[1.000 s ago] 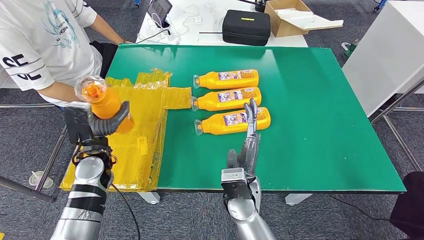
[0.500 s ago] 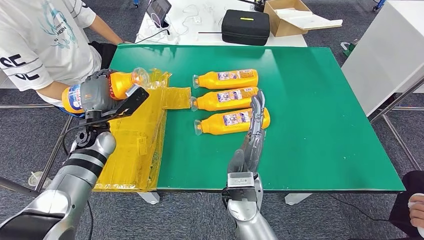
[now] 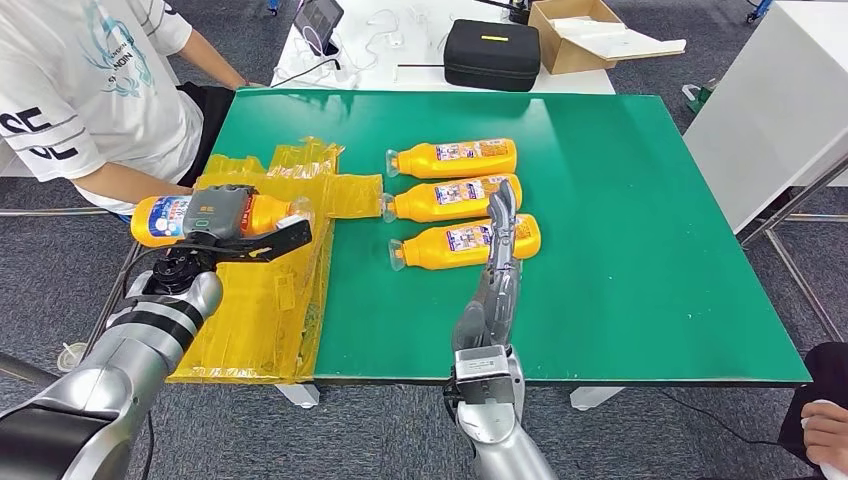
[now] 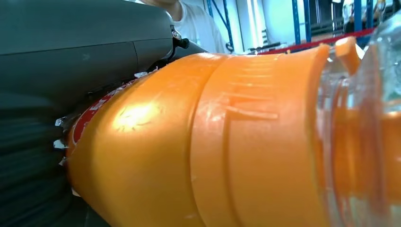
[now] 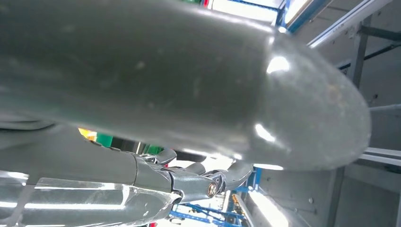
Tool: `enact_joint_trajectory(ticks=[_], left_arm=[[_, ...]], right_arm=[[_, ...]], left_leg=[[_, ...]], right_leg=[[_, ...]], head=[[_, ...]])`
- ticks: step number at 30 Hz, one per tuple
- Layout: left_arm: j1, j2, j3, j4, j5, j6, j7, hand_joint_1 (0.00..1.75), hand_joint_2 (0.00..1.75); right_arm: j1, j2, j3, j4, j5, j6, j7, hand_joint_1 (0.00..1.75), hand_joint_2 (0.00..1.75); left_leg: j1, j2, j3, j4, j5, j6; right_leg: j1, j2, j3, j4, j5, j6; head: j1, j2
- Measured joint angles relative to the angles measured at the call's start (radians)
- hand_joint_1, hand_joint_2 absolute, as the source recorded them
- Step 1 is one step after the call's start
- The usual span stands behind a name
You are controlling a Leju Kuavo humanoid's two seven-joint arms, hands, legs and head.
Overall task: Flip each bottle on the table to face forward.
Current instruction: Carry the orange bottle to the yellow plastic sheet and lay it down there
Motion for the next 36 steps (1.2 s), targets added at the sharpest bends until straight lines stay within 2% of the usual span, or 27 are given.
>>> enact_joint_trajectory(ticks=[9, 20, 25, 26, 29, 32, 34, 36], left_arm=[[-0.01, 0.019, -0.012, 0.04, -0.01, -0.104, -0.008, 1.75, 1.75], [0.018, 0.038, -0.012, 0.062, 0.012, -0.125, -0.022, 1.75, 1.75], [0.047, 0.038, -0.009, 0.063, 0.041, -0.101, -0.045, 1.72, 1.75], [0.055, 0.038, -0.008, 0.063, 0.047, -0.093, -0.049, 1.55, 1.75], [0.083, 0.038, -0.002, 0.063, 0.069, -0.078, -0.06, 0.8, 1.75], [0.108, 0.037, 0.017, 0.063, 0.104, -0.084, -0.086, 0.54, 1.75], [0.119, 0.037, 0.034, 0.063, 0.132, -0.092, -0.11, 0.23, 1.75], [0.128, 0.037, 0.048, 0.063, 0.146, -0.095, -0.125, 0.0, 0.87]], right_arm=[[0.0, 0.0, 0.0, 0.025, -0.008, 0.034, 0.0, 0.0, 0.0], [-0.006, 0.001, 0.0, 0.072, -0.002, 0.045, 0.0, 0.0, 0.0], [-0.016, 0.007, -0.001, 0.096, 0.0, 0.055, 0.0, 0.0, 0.0], [-0.017, 0.008, -0.001, 0.101, 0.0, 0.057, 0.0, 0.0, 0.0], [-0.021, 0.012, -0.001, 0.115, 0.002, 0.062, 0.0, 0.0, 0.0], [-0.026, 0.015, -0.001, 0.127, 0.004, 0.069, 0.0, 0.0, 0.0], [-0.028, 0.018, -0.001, 0.134, 0.004, 0.072, 0.0, 0.0, 0.0], [-0.029, 0.021, -0.001, 0.141, 0.004, 0.076, 0.0, 0.0, 0.0]], left_leg=[[0.0, 0.0, 0.0, 0.0, 0.0, 0.0], [0.0, 0.0, 0.0, 0.0, 0.0, 0.0], [0.0, 0.0, 0.0, 0.0, 0.0, 0.0], [0.0, 0.0, 0.0, 0.0, 0.0, 0.0], [0.0, 0.0, 0.0, 0.0, 0.0, 0.0], [0.0, 0.0, 0.0, 0.0, 0.0, 0.0], [0.0, 0.0, 0.0, 0.0, 0.0, 0.0], [0.0, 0.0, 0.0, 0.0, 0.0, 0.0]], right_leg=[[0.0, 0.0, 0.0, 0.0, 0.0, 0.0], [0.0, 0.0, 0.0, 0.0, 0.0, 0.0], [0.0, 0.0, 0.0, 0.0, 0.0, 0.0], [0.0, 0.0, 0.0, 0.0, 0.0, 0.0], [0.0, 0.0, 0.0, 0.0, 0.0, 0.0], [0.0, 0.0, 0.0, 0.0, 0.0, 0.0], [0.0, 0.0, 0.0, 0.0, 0.0, 0.0], [0.0, 0.0, 0.0, 0.0, 0.0, 0.0]], head=[[0.0, 0.0], [0.0, 0.0], [0.0, 0.0], [0.0, 0.0], [0.0, 0.0], [0.0, 0.0], [0.0, 0.0], [0.0, 0.0]])
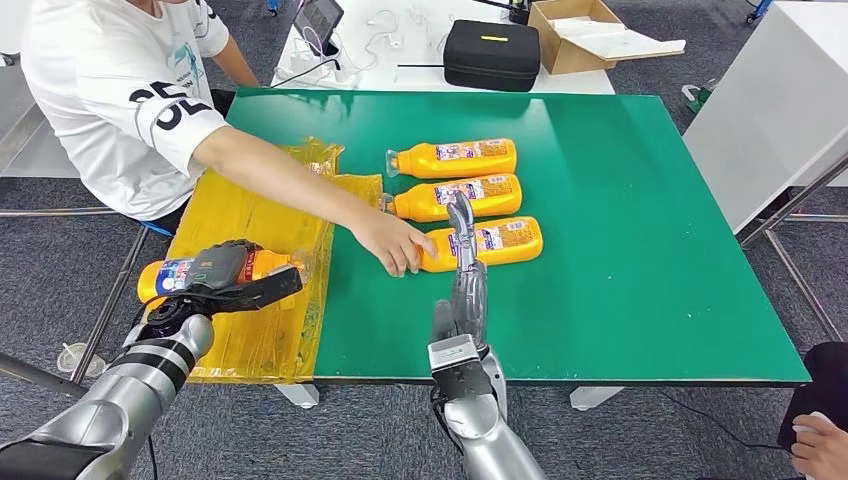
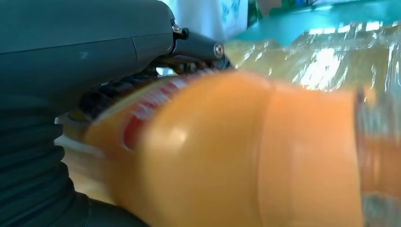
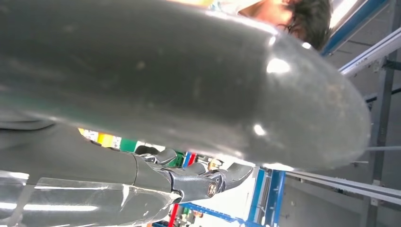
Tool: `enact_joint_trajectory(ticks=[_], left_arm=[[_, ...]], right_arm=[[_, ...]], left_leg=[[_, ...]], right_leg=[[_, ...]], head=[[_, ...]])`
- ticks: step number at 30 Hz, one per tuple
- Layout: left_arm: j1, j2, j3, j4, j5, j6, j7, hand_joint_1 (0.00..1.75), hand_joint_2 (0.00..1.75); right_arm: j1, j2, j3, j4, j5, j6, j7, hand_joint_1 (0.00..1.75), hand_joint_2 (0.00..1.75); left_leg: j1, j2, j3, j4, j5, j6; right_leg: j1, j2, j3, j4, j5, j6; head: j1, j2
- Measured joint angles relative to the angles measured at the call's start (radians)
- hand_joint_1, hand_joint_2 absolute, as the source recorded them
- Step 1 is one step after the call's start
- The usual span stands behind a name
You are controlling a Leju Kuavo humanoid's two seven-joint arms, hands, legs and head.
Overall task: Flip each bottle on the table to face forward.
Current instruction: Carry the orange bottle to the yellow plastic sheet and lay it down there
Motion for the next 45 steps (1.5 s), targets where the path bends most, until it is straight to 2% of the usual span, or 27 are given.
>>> enact_joint_trajectory(ticks=[2, 25, 32, 35, 39, 41, 43, 45], left_arm=[[0.008, 0.0, 0.011, 0.0, 0.004, 0.0, -0.007, 0.0, 0.0], [0.02, 0.0, 0.047, -0.003, 0.033, -0.017, -0.021, 0.0, 0.0], [0.023, -0.004, 0.093, -0.019, 0.135, -0.031, -0.086, 0.0, 0.0], [0.037, -0.008, 0.13, -0.042, 0.202, 0.046, -0.139, 0.0, 0.0], [0.074, -0.033, 0.218, -0.116, 0.366, 0.31, -0.25, 0.0, 0.0], [0.091, -0.05, 0.276, -0.167, 0.449, 0.386, -0.295, 0.0, 0.0], [0.113, -0.067, 0.326, -0.221, 0.529, 0.393, -0.323, 0.0, 0.87], [0.141, -0.087, 0.372, -0.283, 0.64, 0.354, -0.342, 0.0, 1.75]], right_arm=[[-0.002, 0.002, 0.0, 0.007, 0.0, 0.002, 0.0, 0.0, 0.0], [-0.006, 0.01, -0.002, 0.047, 0.0, 0.01, 0.0, 0.0, 0.0], [-0.007, 0.011, -0.003, 0.057, 0.003, 0.01, 0.0, 0.0, 0.0], [-0.009, 0.013, -0.005, 0.065, 0.023, -0.001, 0.008, 0.0, 0.0], [-0.03, 0.007, -0.005, 0.092, 0.164, -0.057, 0.112, 0.0, 0.0], [-0.049, -0.002, -0.005, 0.116, 0.239, -0.068, 0.18, 0.0, 0.87], [-0.069, -0.012, -0.006, 0.141, 0.302, -0.076, 0.238, 0.0, 1.75], [-0.089, -0.026, -0.01, 0.168, 0.385, -0.088, 0.312, 0.0, 1.75]], left_leg=[[0.0, 0.0, 0.0, 0.0, 0.0, 0.0], [0.0, -0.001, 0.001, 0.0, 0.002, -0.001], [0.0, -0.001, 0.001, 0.0, 0.002, -0.001], [0.0, -0.001, 0.001, 0.0, 0.002, -0.001], [0.0, 0.0, 0.001, 0.0, 0.002, -0.001], [0.0, 0.0, 0.001, 0.0, 0.002, -0.001], [0.0, 0.0, 0.001, 0.0, 0.002, -0.001], [0.0, -0.001, 0.001, 0.0, 0.002, -0.001]], right_leg=[[0.0, 0.0, 0.0, 0.0, 0.0, 0.0], [0.0, 0.0, 0.002, 0.0, 0.0, 0.0], [0.0, 0.0, 0.002, 0.0, 0.0, 0.0], [0.0, 0.0, 0.001, 0.0, 0.0, 0.0], [0.0, 0.0, 0.001, 0.0, 0.0, 0.0], [0.0, 0.0, 0.0, 0.0, 0.0, 0.0], [0.0, 0.0, 0.0, 0.0, 0.0, 0.0], [0.0, 0.0, 0.0, 0.0, 0.0, 0.0]], head=[[0.0, 0.0], [0.0, 0.0], [0.0, 0.0], [0.0, 0.0], [0.0, 0.0], [0.0, 0.0], [0.0, 0.0], [0.0, 0.0]])
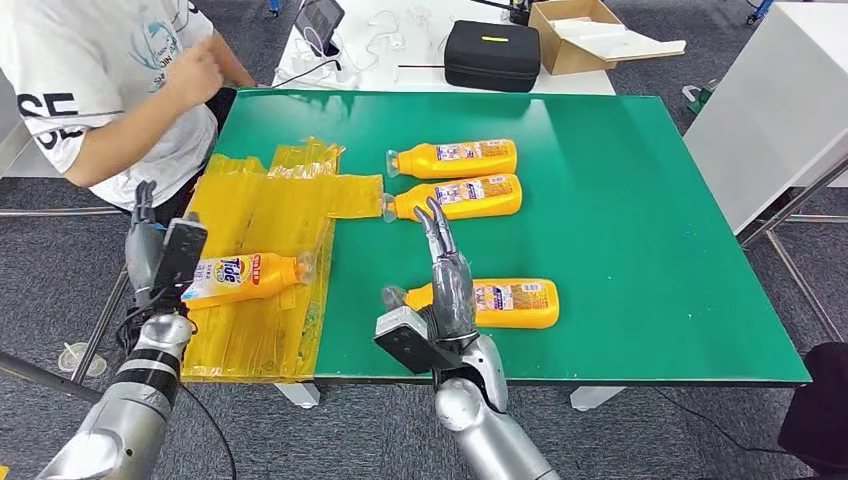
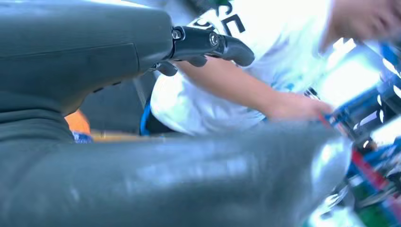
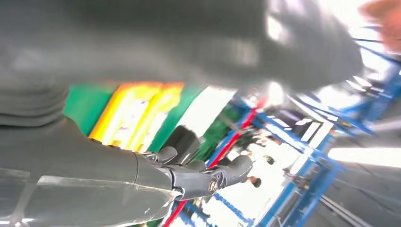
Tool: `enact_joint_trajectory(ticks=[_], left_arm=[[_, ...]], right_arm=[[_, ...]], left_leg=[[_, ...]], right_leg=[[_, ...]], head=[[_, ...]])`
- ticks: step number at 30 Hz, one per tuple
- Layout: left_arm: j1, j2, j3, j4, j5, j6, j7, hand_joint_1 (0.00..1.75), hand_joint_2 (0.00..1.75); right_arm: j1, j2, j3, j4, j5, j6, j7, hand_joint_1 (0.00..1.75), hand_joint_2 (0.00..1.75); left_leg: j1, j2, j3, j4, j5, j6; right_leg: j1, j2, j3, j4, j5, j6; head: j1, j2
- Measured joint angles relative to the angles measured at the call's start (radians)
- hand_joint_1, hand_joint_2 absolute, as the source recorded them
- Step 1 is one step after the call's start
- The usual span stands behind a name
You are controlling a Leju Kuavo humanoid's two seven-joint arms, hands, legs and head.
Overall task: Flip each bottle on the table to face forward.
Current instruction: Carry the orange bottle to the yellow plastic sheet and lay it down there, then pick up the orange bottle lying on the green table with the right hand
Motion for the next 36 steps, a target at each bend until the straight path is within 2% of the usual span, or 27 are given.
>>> enact_joint_trajectory(ticks=[3, 7, 13, 18, 27, 36], left_arm=[[0.048, -0.033, 0.055, -0.105, 0.145, -0.091, -0.009, 0.0, 1.75], [0.129, -0.065, 0.068, -0.235, 0.193, -0.154, 0.01, 0.0, 1.75], [0.237, -0.096, 0.065, -0.366, 0.197, -0.169, 0.035, 0.0, 1.75], [0.271, -0.107, 0.062, -0.394, 0.18, -0.166, 0.045, 0.0, 1.75], [0.265, -0.112, 0.045, -0.387, 0.167, -0.165, 0.036, 0.0, 1.75], [0.237, -0.115, 0.03, -0.342, 0.168, -0.164, 0.027, 0.0, 1.75]], right_arm=[[-0.036, -0.035, -0.022, 0.041, 0.139, 0.001, 0.129, 0.0, 1.75], [-0.072, -0.091, -0.062, 0.08, 0.275, 0.075, 0.262, 0.0, 1.75], [-0.086, -0.155, -0.115, 0.105, 0.351, 0.209, 0.36, 0.0, 1.75], [-0.086, -0.182, -0.121, 0.115, 0.31, 0.328, 0.364, 0.0, 1.75], [-0.108, -0.201, -0.108, 0.164, 0.201, 0.453, 0.307, 0.0, 1.75], [-0.179, -0.228, -0.06, 0.278, 0.189, 0.496, 0.319, 0.0, 1.75]], left_leg=[[0.0, 0.0, 0.0, 0.0, 0.0, 0.0], [-0.001, 0.0, 0.0, 0.0, 0.0, 0.0], [-0.001, 0.0, -0.001, 0.0, 0.0, 0.0], [0.0, 0.0, -0.001, 0.0, 0.0, 0.0], [0.0, 0.0, -0.001, 0.0, 0.0, 0.0], [0.0, 0.0, -0.001, 0.0, 0.0, 0.0]], right_leg=[[0.0, 0.0, 0.0, 0.0, 0.0, 0.0], [-0.001, 0.0, 0.0, 0.0, 0.0, 0.001], [-0.001, 0.0, -0.001, 0.0, 0.0, 0.001], [0.0, 0.0, -0.001, 0.0, 0.0, 0.001], [0.0, 0.0, -0.001, 0.0, 0.001, 0.001], [0.0, 0.0, -0.001, 0.0, 0.001, 0.001]], head=[[0.0, 0.0], [0.0, 0.0], [0.0, 0.0], [0.0, 0.0], [0.0, 0.0], [0.0, 0.0]])
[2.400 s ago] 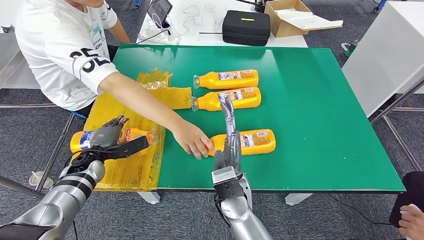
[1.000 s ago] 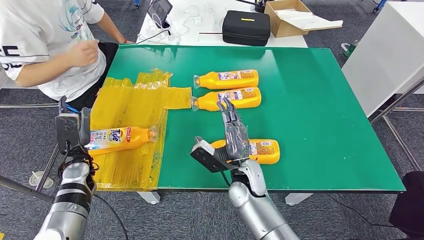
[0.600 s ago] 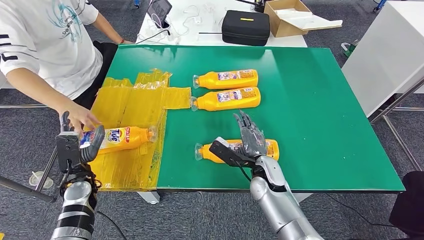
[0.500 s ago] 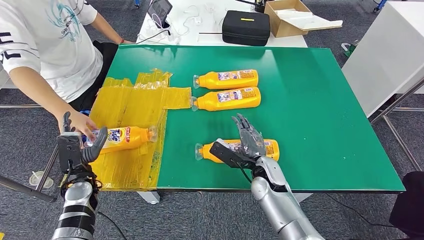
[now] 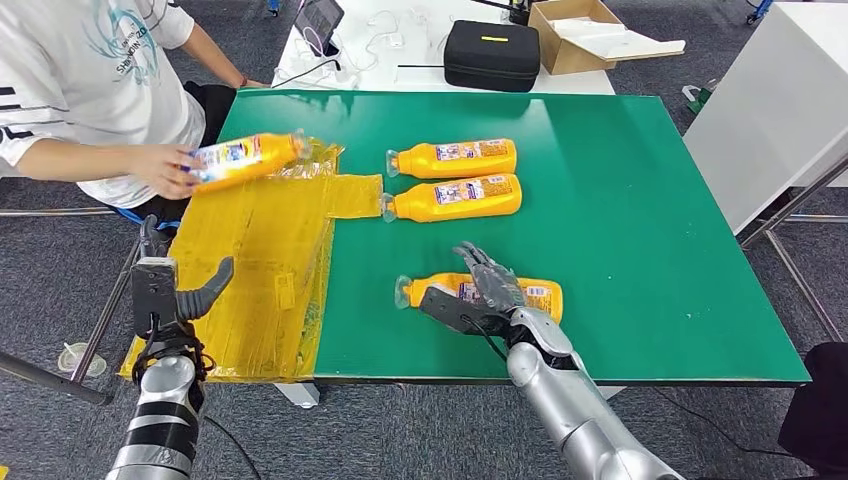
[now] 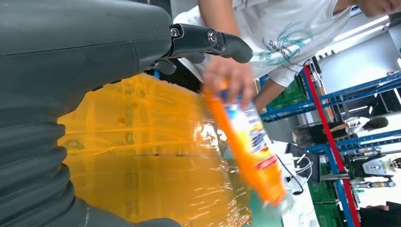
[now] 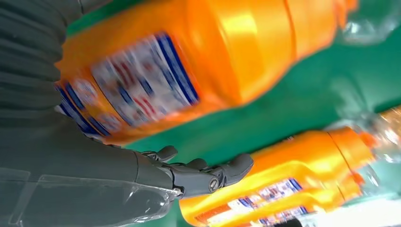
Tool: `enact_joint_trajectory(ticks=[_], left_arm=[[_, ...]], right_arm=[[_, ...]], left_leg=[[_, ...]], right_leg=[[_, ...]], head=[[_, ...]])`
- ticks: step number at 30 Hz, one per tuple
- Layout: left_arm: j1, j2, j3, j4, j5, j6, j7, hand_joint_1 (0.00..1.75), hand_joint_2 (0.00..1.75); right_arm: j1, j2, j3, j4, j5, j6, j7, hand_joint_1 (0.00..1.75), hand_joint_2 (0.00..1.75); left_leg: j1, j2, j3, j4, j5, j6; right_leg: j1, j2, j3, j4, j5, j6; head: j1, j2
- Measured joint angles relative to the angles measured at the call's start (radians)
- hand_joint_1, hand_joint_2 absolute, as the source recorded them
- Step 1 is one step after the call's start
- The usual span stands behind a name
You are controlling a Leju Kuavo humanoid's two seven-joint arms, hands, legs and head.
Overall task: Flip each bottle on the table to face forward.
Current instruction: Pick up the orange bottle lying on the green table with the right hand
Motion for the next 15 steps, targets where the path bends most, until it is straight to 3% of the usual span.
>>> enact_joint_trajectory(ticks=[15], left_arm=[[-0.007, -0.003, -0.01, 0.039, 0.009, 0.0, -0.007, 0.0, 1.75]], right_arm=[[-0.056, -0.059, 0.077, 0.056, 0.006, 0.048, 0.019, 0.0, 1.75]], left_leg=[[0.0, 0.0, 0.0, 0.0, 0.0, 0.0]], right_leg=[[0.0, 0.0, 0.0, 0.0, 0.0, 0.0]], head=[[0.0, 0.0]])
